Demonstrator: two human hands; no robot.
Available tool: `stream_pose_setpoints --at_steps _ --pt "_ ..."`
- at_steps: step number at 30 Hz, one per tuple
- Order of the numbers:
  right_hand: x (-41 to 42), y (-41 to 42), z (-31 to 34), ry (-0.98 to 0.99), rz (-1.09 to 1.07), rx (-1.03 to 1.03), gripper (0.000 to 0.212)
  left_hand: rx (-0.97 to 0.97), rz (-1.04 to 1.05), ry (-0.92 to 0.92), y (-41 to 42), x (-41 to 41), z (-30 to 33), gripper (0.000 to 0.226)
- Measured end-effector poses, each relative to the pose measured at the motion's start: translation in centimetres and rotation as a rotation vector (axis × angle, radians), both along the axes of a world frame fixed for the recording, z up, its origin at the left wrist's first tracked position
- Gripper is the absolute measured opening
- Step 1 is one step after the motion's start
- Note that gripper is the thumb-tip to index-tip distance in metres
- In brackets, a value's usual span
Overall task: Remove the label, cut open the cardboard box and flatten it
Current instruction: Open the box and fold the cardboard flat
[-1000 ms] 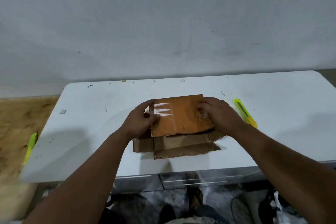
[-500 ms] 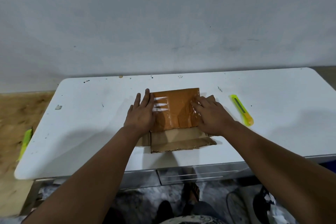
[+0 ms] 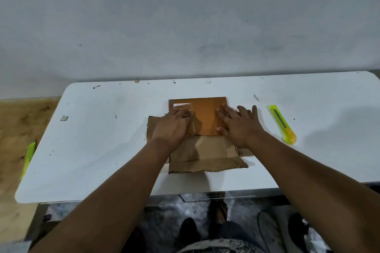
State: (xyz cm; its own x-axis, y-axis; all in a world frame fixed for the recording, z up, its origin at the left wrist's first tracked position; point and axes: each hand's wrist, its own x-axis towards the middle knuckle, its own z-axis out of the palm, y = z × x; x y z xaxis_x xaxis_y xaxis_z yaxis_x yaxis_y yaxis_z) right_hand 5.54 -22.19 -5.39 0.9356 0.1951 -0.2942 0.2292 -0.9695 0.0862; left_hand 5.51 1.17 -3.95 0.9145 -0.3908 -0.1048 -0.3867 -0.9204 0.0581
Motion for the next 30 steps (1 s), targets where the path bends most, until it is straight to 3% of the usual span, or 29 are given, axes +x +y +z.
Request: stream_pose_setpoints --at_steps 5,11,23,27,30 --pt "0.0 -0.2 -1.2 0.014 -0.031 0.043 0.068 -0.093 -0.027 0.151 1.2 0.3 -1.7 0.055" --pt "-0.2 -0.4 -2.4 -0.004 -0.011 0.112 0.081 -0.138 -0.037 0.171 1.6 0.1 -3.1 0.061" --pt "0.0 -0.7 -2.2 -0.009 -0.003 0.184 0.073 -0.079 -0.048 0.17 1.5 0.1 -3.0 0.058" --pt "-0.8 -0.5 -1.0 -0.084 0.078 0.239 0.072 -0.055 -0.042 0.184 1.2 0.3 -2.9 0.057" --pt "-2.5 -0.9 0.0 -0.073 0.2 0.395 0.068 -0.052 -0.045 0.192 1.1 0.3 -3.0 0.057"
